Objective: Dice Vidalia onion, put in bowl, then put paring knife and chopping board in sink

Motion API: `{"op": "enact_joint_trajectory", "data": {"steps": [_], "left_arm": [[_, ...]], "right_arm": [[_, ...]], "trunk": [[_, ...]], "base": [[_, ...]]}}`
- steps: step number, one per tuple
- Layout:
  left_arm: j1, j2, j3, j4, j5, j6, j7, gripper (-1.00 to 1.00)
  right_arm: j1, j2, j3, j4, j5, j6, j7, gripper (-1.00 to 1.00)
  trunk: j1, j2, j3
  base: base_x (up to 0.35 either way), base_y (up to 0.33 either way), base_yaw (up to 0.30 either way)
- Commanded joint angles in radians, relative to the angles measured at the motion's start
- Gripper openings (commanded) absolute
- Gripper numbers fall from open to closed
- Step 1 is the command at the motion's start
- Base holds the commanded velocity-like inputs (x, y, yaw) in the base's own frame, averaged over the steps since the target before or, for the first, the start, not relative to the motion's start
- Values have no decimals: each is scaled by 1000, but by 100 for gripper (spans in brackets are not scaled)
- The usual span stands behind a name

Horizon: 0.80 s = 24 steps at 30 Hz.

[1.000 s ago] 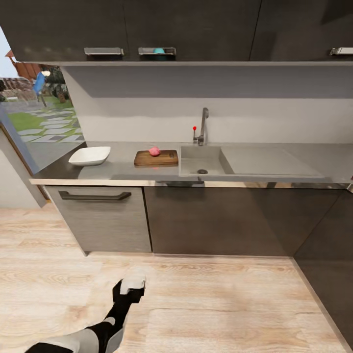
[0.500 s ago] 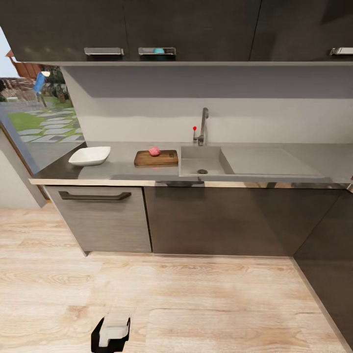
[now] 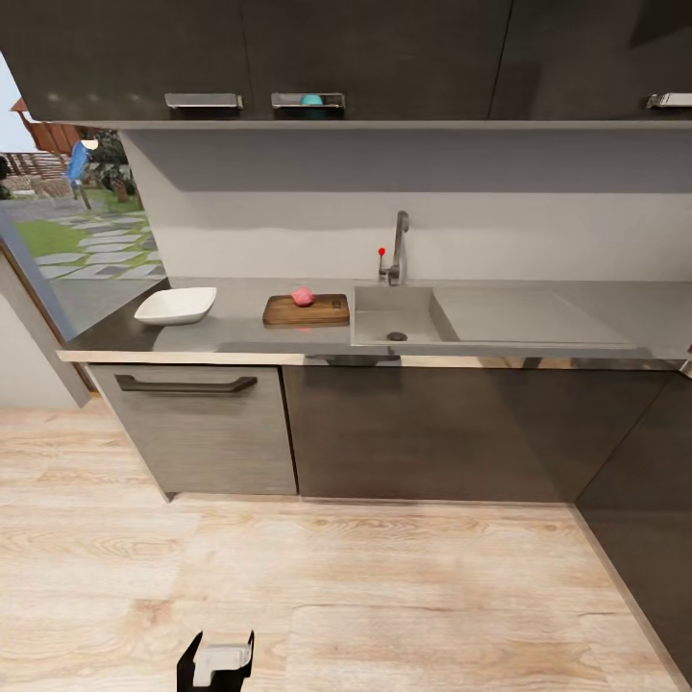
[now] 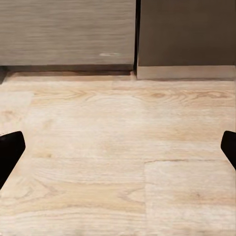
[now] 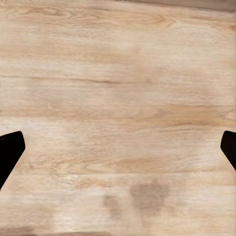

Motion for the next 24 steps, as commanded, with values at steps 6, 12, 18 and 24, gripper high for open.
{"op": "enact_joint_trajectory", "data": {"steps": [6,12,18,24], "left_arm": [[-2,-1,-9,4,6,52,4,100],[-2,-1,-9,4,6,58,4,100],[-2,-1,-8,4,6,59,4,100],[-2,0,-8,4,6,59,4,100]], "right_arm": [[0,0,0,1,4,-23,-4,100],[0,0,1,5,4,-54,-4,100],[0,0,0,8,4,-58,-5,100],[0,0,0,9,4,-58,-5,100]], "trunk": [[-12,21,9],[-35,63,27],[-58,105,46],[-81,147,65]], "base": [[0,0,0],[0,0,0],[0,0,0],[0,0,0]]}}
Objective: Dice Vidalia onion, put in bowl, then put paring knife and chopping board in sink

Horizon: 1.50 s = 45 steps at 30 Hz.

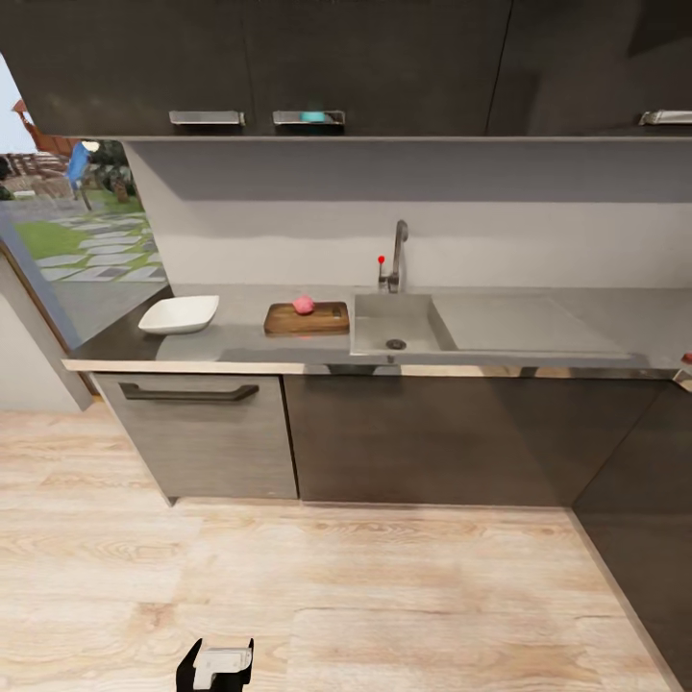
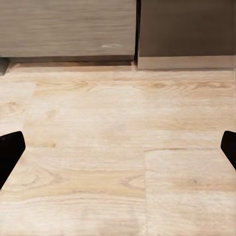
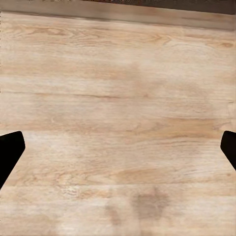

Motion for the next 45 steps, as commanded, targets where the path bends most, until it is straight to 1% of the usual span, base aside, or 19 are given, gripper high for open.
{"op": "enact_joint_trajectory", "data": {"steps": [1,21,26,29,31,32,34,36,37,38,39,40,41,42,43,45], "left_arm": [[-2,-1,-9,4,6,-5,4,100],[-2,-1,-9,4,6,-5,4,100],[-2,-1,-9,4,6,-5,4,100],[-2,-1,-10,4,6,-5,4,100],[-2,-1,-9,4,6,-5,4,100],[-1,-1,-9,4,6,-5,4,100],[-2,-1,-8,4,6,-5,4,100],[-2,-1,-8,4,6,-5,4,100],[-2,-1,-9,4,6,-5,4,100],[-2,-1,-9,4,6,-5,4,100],[-2,-1,-9,4,6,-5,4,100],[-1,-1,-9,4,6,-5,4,100],[-1,-1,-9,4,6,-5,4,100],[-2,-1,-9,4,6,-5,4,100],[-1,-1,-9,4,6,-5,4,100],[-1,-1,-9,4,6,-5,4,100]], "right_arm": [[-1,0,0,1,3,-2,-4,100],[-1,1,-1,1,3,-7,-4,100],[-1,1,-7,0,2,-15,-11,100],[-1,0,-7,-1,2,-73,-13,100],[-1,1,-6,-1,3,-170,-17,100],[-1,1,-6,0,3,-196,-20,100],[-1,2,-6,2,2,-277,-42,100],[-1,5,-7,-1,3,-298,-62,100],[-1,5,-8,-8,4,-294,-73,100],[-1,4,-8,-26,4,-276,-86,100],[-1,3,-8,-92,5,-209,-104,100],[-1,3,-9,-148,6,-137,-111,100],[-1,3,-9,-229,6,-9,-116,100],[-1,3,-8,-268,6,58,-118,100],[-1,3,-8,-292,5,100,-119,100],[-2,5,-7,-317,5,144,-120,100]], "trunk": [[-4,7,2],[-81,147,65],[-100,182,81],[-111,203,90],[-119,217,96],[-123,224,100],[-130,238,106],[-138,252,112],[-142,259,115],[-146,266,118],[-150,273,121],[-153,280,125],[-157,287,128],[-161,294,131],[-165,301,134],[-173,315,140]], "base": [[0,0,0],[0,0,0],[0,0,0],[0,0,0],[0,0,0],[0,0,0],[0,0,0],[0,0,0],[0,0,0],[0,0,0],[0,0,0],[0,0,0],[0,0,0],[0,0,0],[0,0,0],[0,0,0]]}}
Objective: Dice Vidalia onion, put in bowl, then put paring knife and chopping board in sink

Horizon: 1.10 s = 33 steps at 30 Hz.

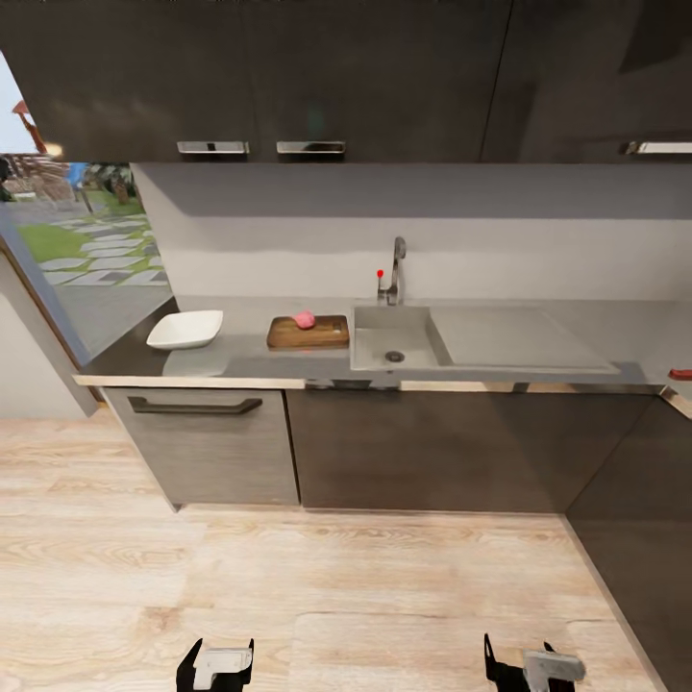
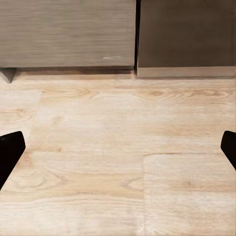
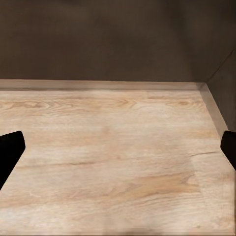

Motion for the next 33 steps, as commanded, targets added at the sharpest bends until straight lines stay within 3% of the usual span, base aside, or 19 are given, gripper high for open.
{"op": "enact_joint_trajectory", "data": {"steps": [1,5,10,17,20,22,23,24,27,29,33], "left_arm": [[-2,-1,-9,4,6,-5,4,100],[-2,-3,-9,4,6,-5,4,100],[-2,-5,-9,4,6,-5,4,100],[-2,-5,-10,4,6,-3,4,100],[-2,-5,-10,4,6,-3,4,100],[-2,-5,-10,4,6,-2,4,100],[-2,-5,-10,4,6,-2,4,100],[-2,-5,-10,4,6,-2,4,100],[-2,-5,-9,4,6,-2,4,100],[-2,-5,-9,4,6,-2,4,100],[-2,-5,-9,4,6,-1,4,100]], "right_arm": [[-5,0,1,-6,3,13,-5,100],[-67,-2,2,-12,4,51,-5,100],[-198,-3,3,33,3,183,-5,100],[-463,8,5,228,30,242,-8,100],[-513,10,7,281,48,238,-8,100],[-525,11,10,311,54,210,-7,100],[-533,12,16,463,59,51,-6,100],[-534,12,16,503,59,10,-6,100],[-536,12,18,689,63,-204,-6,100],[-537,10,18,737,64,-266,-6,100],[-536,5,17,783,62,-305,-4,100]], "trunk": [[-4,7,2],[-19,35,15],[-38,70,30],[-65,119,52],[-77,140,62],[-84,154,68],[-88,161,71],[-92,168,74],[-104,189,84],[-111,203,90],[-127,231,102]], "base": [[0,0,0],[0,0,0],[0,0,0],[0,0,0],[0,0,0],[0,0,0],[0,0,0],[0,0,0],[0,0,0],[0,0,0],[0,0,0]]}}
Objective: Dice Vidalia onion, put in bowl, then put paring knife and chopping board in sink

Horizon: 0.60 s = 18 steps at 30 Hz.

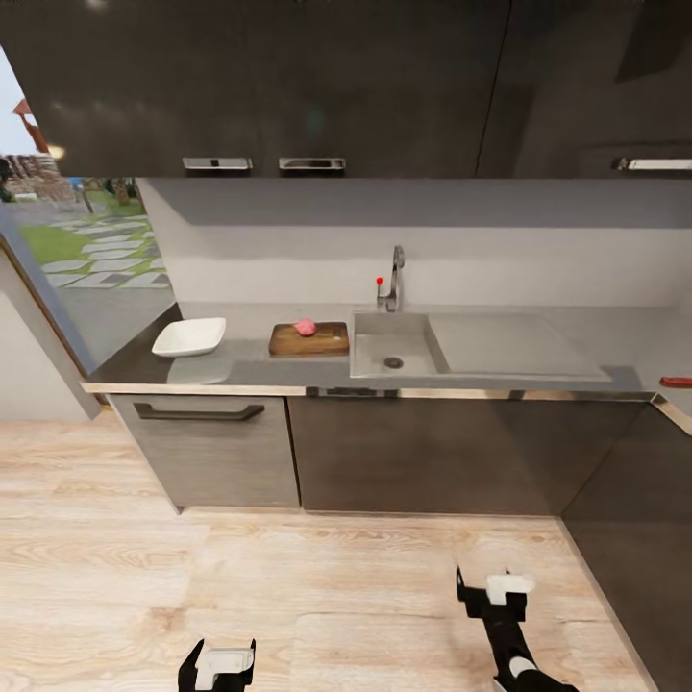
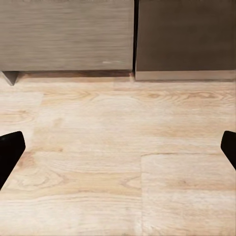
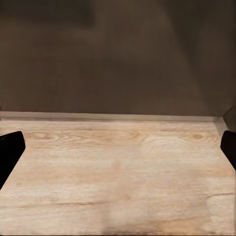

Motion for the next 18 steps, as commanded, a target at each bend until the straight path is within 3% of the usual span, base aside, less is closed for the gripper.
{"op": "enact_joint_trajectory", "data": {"steps": [1,8,18], "left_arm": [[-2,-1,-9,4,6,-5,4,100],[-2,-1,-9,4,6,-5,4,100],[-2,-1,-8,4,6,-5,4,100]], "right_arm": [[0,0,0,17,10,-13,-7,100],[22,-2,2,45,10,-111,-6,100],[154,7,3,48,14,-353,-7,100]], "trunk": [[-4,6,2],[-31,55,24],[-69,125,55]], "base": [[0,0,0],[0,0,0],[0,0,0]]}}
